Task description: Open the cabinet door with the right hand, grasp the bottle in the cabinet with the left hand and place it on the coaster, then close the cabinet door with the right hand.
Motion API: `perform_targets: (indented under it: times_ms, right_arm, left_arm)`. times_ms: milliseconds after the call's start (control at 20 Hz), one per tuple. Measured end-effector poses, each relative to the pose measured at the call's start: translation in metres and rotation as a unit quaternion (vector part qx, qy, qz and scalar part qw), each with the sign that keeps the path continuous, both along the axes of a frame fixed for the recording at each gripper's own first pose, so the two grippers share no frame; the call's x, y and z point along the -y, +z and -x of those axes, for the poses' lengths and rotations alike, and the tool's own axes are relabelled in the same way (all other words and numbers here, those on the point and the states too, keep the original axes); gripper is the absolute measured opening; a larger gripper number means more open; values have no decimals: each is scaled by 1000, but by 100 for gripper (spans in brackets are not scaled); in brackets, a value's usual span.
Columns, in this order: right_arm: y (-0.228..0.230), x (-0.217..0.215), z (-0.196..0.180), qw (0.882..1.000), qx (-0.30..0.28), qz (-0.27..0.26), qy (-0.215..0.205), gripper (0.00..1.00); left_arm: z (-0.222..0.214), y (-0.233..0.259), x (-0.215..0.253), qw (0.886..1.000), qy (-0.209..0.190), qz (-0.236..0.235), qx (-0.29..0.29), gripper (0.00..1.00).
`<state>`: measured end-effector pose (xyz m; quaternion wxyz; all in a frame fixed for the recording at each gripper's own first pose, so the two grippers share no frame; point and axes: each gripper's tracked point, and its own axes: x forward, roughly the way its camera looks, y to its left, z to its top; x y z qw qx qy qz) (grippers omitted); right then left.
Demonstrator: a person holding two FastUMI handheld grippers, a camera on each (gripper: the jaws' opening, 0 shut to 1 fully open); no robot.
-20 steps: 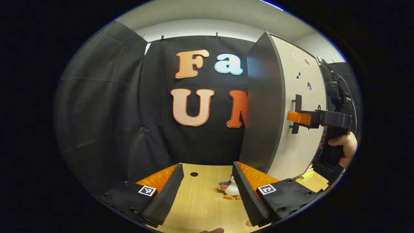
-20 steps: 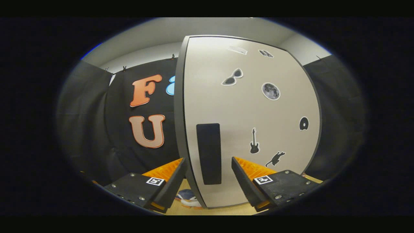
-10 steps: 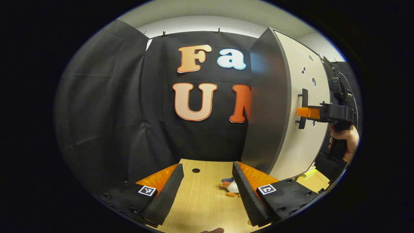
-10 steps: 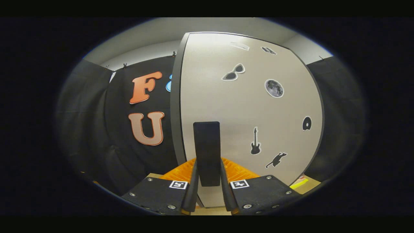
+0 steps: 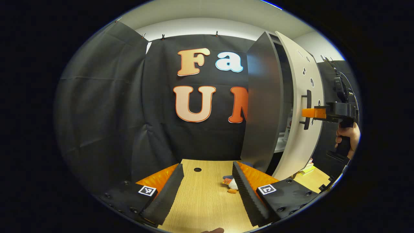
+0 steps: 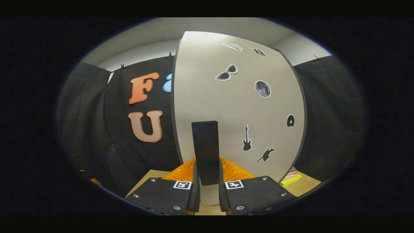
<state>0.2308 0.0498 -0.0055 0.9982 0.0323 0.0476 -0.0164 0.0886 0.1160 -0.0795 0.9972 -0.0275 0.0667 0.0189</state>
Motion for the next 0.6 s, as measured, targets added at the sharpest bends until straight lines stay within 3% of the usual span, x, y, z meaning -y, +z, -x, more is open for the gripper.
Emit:
perform_targets:
  times_ms: [350,600]
  right_arm:
    - [-2,43,76,999,1,-10,-30,21]
    - [1,61,97,999,-2,-3,-50,17]
  left_arm:
    - [30,-6,11,1000,-24,1,-2,98]
    - [43,-10,25,999,-42,11,-6,98]
